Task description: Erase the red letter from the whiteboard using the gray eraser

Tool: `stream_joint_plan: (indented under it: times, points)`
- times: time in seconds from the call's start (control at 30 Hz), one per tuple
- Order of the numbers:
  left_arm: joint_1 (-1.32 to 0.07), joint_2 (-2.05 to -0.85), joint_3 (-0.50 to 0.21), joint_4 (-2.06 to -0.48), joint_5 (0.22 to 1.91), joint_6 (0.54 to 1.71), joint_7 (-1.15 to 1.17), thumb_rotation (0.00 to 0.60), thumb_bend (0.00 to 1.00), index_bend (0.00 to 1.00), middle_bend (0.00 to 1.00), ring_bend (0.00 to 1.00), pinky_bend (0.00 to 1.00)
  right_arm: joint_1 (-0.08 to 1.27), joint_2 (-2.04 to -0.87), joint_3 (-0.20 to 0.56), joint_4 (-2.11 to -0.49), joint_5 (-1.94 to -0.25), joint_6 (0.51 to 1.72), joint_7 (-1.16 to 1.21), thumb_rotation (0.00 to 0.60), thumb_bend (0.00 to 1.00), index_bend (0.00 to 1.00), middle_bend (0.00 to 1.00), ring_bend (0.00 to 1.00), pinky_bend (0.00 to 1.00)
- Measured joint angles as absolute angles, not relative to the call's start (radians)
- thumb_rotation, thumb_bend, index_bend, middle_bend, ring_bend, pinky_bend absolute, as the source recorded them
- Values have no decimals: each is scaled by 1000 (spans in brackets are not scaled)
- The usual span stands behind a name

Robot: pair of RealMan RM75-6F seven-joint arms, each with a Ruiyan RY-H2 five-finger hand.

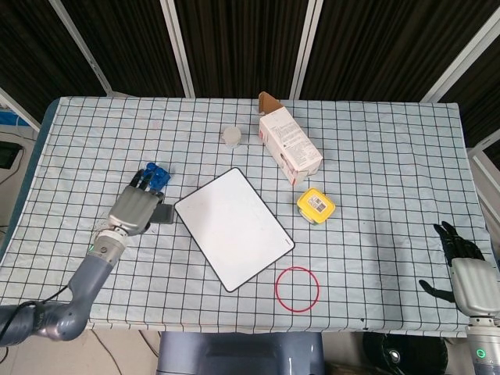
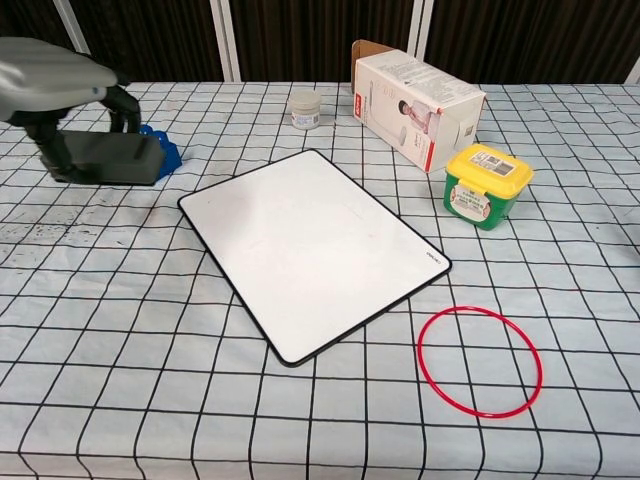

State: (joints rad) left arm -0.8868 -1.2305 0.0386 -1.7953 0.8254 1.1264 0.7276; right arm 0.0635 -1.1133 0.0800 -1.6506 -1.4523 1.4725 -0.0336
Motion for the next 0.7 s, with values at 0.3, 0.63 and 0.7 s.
stream_joint_plan:
  times: [0.3, 0.63, 0.7]
  points:
    - [-738, -1165, 143, -1761, 1003, 1162, 549, 600, 279, 435, 457, 0, 0, 61, -1116, 77, -1649, -1457, 1476, -35, 600, 54, 77, 78, 193, 206]
    - [-691, -1219, 146, -1539, 1071, 1092, 391, 600, 279, 431, 456, 0, 0, 61, -1116, 79, -1649, -1453, 1475, -36, 600, 54, 77, 78, 193, 206]
    - [-688, -1241, 136, -1493, 1088, 1074, 356, 600, 279, 429, 455, 0, 0, 61, -1117, 78, -1650, -1453, 1475, -36, 600, 54, 77, 78, 193, 206]
